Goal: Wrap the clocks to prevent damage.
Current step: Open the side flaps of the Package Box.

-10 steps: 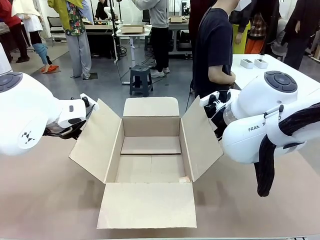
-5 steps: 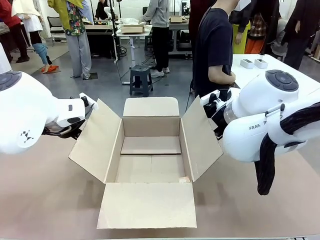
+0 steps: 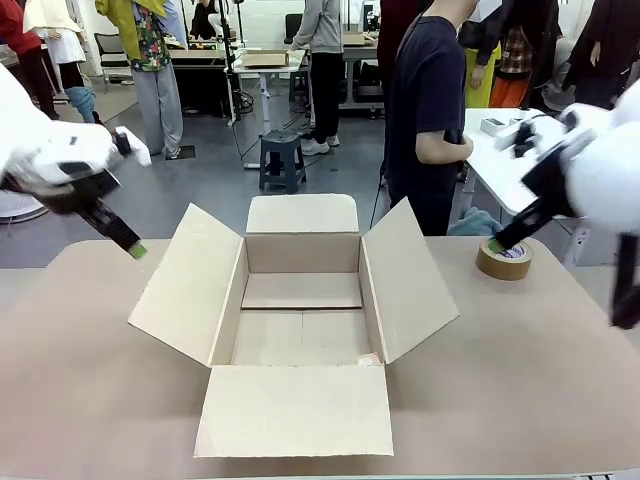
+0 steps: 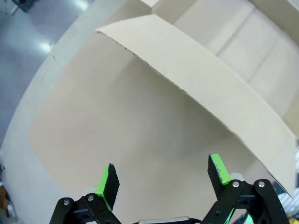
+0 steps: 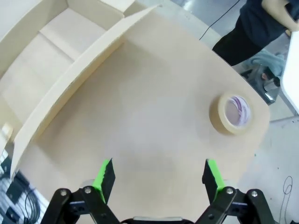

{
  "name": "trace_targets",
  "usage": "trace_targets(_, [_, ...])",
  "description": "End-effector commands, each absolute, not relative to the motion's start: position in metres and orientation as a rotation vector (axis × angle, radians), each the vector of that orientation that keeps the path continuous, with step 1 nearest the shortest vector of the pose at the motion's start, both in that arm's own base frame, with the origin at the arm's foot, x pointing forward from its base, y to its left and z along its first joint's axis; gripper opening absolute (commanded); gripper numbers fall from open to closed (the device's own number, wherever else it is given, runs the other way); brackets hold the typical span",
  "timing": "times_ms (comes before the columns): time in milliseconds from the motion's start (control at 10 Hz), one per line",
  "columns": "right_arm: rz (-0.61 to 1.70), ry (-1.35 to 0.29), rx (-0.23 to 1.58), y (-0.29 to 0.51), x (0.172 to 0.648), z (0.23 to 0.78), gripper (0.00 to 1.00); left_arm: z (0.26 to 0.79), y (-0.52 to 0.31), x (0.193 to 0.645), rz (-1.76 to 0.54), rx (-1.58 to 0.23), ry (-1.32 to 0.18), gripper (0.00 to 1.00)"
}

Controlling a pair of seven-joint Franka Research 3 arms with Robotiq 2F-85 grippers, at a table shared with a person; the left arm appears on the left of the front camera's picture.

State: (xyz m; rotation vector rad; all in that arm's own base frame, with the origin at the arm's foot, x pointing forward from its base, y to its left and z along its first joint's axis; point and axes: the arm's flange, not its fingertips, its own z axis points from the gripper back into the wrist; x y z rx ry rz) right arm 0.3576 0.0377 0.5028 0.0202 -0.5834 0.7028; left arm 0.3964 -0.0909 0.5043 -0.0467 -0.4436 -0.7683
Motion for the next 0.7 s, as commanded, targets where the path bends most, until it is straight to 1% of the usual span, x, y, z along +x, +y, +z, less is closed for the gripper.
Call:
trace_targets(0, [0.788,-0.576,-0.028,0.040,0.297,0.555,1.00,0.552,-0.091,0.364,-0.796,-0.027,-0.434,1.00])
trace_targets(100, [0.795,-0.585,-0.040,0.047,0.278,0.573,1.00,0.573,-0.095,0.359,-0.797,0.006,-0.434,1.00])
trace_targets(200, [0.765,-0.588,-0.070,0.055,0.268,0.580,1.00,0.580,-0.097,0.348,-0.763,0.018,-0.440,1.00])
trace_targets(300, [0.763,-0.589,-0.015,0.034,0.299,0.557,1.00,0.563,-0.091,0.365,-0.804,-0.035,-0.440,1.00])
trace_targets(600, [0.763,-0.589,-0.015,0.034,0.299,0.557,1.00,0.563,-0.091,0.365,-0.804,-0.035,-0.440,1.00])
